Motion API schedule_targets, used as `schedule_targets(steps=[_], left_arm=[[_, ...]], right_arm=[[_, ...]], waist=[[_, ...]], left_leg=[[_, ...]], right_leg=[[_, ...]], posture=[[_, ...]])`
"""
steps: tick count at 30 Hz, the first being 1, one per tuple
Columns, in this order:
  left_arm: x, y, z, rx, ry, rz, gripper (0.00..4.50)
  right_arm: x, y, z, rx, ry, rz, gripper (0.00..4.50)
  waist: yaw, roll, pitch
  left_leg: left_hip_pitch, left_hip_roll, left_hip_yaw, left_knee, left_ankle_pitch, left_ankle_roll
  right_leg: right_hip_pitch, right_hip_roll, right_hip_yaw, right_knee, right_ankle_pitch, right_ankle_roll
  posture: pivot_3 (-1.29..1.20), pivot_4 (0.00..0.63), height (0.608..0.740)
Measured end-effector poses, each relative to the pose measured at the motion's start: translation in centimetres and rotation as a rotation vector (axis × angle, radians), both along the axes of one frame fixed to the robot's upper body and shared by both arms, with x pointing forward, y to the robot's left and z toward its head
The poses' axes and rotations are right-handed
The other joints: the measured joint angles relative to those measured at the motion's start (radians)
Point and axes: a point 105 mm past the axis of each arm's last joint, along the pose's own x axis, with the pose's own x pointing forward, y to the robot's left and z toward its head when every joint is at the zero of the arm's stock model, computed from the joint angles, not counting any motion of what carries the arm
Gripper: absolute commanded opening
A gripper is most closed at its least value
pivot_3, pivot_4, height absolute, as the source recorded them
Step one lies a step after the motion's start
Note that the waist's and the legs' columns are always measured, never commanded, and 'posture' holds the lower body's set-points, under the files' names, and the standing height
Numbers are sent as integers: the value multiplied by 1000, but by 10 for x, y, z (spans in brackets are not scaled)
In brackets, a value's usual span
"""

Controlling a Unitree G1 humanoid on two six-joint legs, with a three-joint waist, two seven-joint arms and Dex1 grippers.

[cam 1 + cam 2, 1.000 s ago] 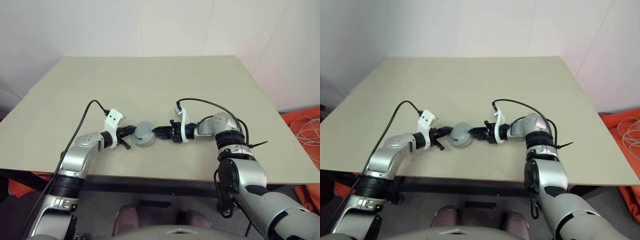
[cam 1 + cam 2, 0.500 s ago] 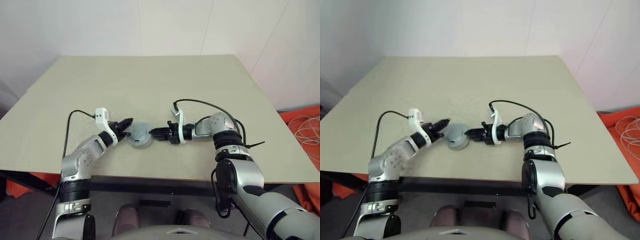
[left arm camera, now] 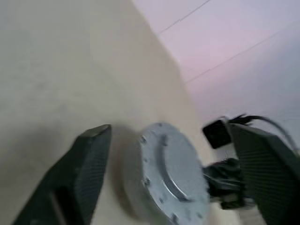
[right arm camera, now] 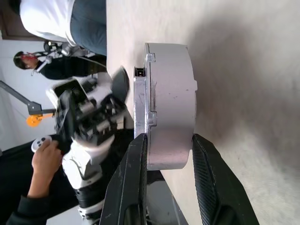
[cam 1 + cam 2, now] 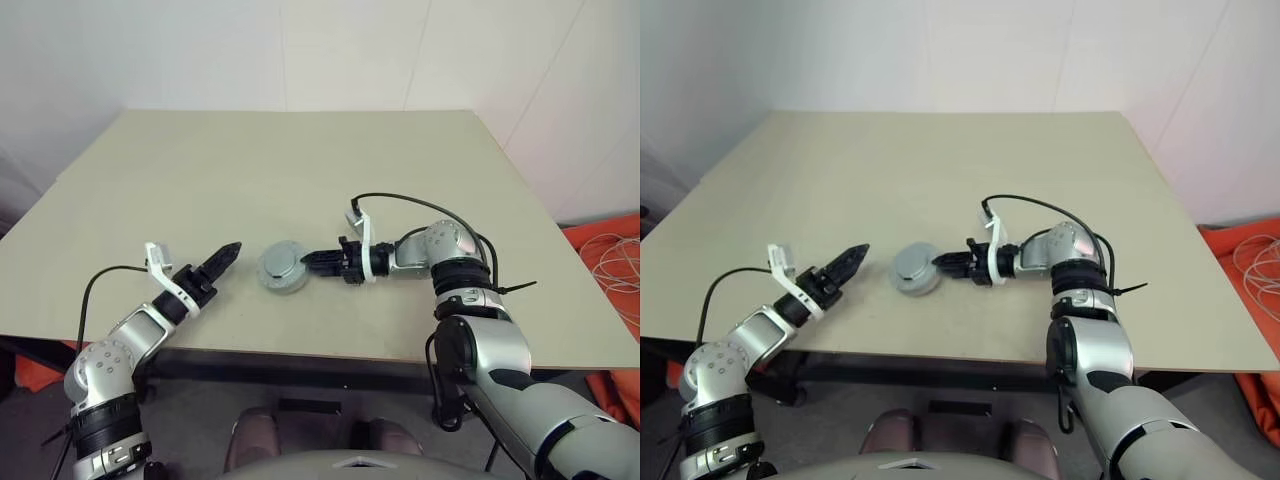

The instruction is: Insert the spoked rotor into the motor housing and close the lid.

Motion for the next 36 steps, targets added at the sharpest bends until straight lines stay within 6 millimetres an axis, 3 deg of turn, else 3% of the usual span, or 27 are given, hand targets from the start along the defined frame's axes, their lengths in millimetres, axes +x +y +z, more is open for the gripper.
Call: schedule_targets(steps=[4,8,19,36], left_arm=[[-9,-5,4,-162,11,-46,4500],[-11,-8,6,-257,34,-46,4500],[-9,-31,5,-293,94,-106,4500],[-11,-38,15,-284,51,-137,4500]], right_arm=[[7,-3,21,50,-42,-11,1173],[6,-3,30,74,-41,5,1173],[-4,11,56,186,-100,87,1173],[-17,20,50,192,-95,131,1172]], waist=[[1,0,0],[2,0,0],[5,-1,0],[6,-2,-1]], left_leg=[[0,1,0,0,0,0],[0,1,0,0,0,0],[0,1,0,0,0,-1],[0,1,0,0,0,-1]], right_leg=[[0,3,1,0,0,0],[0,3,2,0,0,0],[1,3,2,0,0,1],[2,4,3,0,0,2]], posture=[[0,0,740],[0,0,740],[0,0,740],[0,0,740]])
